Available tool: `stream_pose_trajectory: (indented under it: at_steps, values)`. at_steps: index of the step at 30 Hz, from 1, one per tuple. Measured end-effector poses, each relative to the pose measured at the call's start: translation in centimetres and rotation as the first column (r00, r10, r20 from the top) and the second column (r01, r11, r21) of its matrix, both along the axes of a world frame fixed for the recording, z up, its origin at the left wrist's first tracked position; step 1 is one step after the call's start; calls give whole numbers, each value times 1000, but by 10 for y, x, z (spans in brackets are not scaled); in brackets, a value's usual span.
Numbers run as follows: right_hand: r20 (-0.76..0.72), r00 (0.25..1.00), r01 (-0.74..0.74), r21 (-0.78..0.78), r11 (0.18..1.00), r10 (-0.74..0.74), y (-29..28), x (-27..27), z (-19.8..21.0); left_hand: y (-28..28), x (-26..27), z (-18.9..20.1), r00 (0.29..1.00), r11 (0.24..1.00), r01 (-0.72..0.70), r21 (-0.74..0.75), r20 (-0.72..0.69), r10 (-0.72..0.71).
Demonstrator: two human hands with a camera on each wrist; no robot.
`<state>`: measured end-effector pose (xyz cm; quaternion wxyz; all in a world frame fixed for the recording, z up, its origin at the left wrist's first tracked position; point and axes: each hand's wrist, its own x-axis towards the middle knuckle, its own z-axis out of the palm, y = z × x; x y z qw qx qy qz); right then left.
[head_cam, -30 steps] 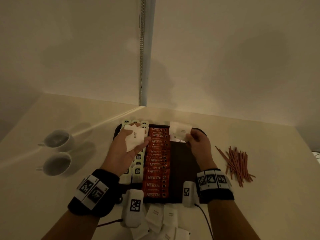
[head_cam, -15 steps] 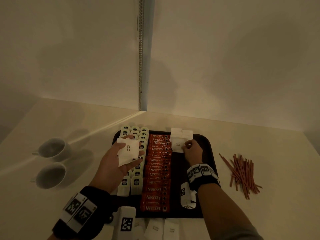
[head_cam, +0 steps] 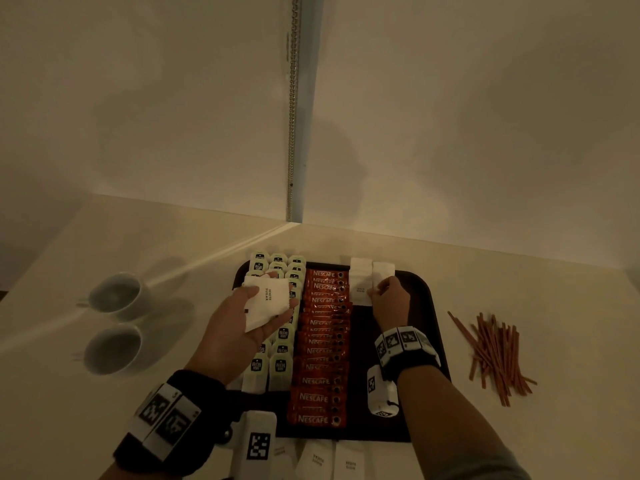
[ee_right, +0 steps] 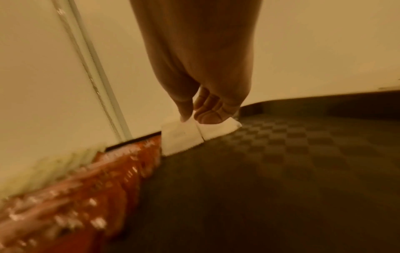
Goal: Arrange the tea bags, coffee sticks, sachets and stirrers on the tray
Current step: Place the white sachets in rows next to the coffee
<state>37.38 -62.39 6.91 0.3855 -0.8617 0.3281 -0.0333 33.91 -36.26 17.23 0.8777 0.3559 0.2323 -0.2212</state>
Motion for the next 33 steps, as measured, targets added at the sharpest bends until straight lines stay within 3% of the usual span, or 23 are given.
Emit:
stream_pose_trajectory:
  at_steps: [2, 4, 7, 9, 12, 14, 17, 19, 23, 29, 33]
  values:
    - [114, 991, -67, 29, 997, 63, 10, 0, 19, -3, 1, 2, 1000, 998, -19, 53, -11, 20]
    - [218, 953, -237, 104, 966, 210, 29, -3, 49, -8, 2, 7, 1000, 994, -24, 105, 1, 24]
    - [263, 836, -541, 248, 804, 482, 63, -15, 93, -15, 3, 14, 999, 988, -21, 151, 50, 13]
    - [286, 782, -621, 283, 731, 554, 78, -22, 110, -18, 3, 14, 994, 987, -4, 162, 108, -13]
    - [331, 789, -611, 325, 722, 518, 84, -29, 119, -20, 2, 17, 970, 970, 5, 243, 235, -64]
    - [359, 834, -549, 461, 697, 419, 82, -34, 119, -21, 1, 17, 946, 960, -10, 278, 315, -81]
    - [371, 892, -453, 710, 540, 261, 82, -40, 116, -22, 1, 13, 918, 927, -58, 370, 384, -96]
    - [364, 900, -437, 742, 509, 241, 83, -44, 113, -23, 2, 12, 892, 876, -94, 473, 430, -137]
    - [354, 910, -414, 730, 544, 216, 81, -51, 111, -25, 4, 15, 850, 798, -144, 585, 487, -203]
    - [379, 902, -420, 664, 619, 206, 73, -54, 114, -30, 6, 17, 862, 818, -103, 566, 461, -210]
    - [377, 844, -523, 422, 741, 381, 61, -51, 123, -28, 6, 19, 882, 836, -92, 541, 433, -184]
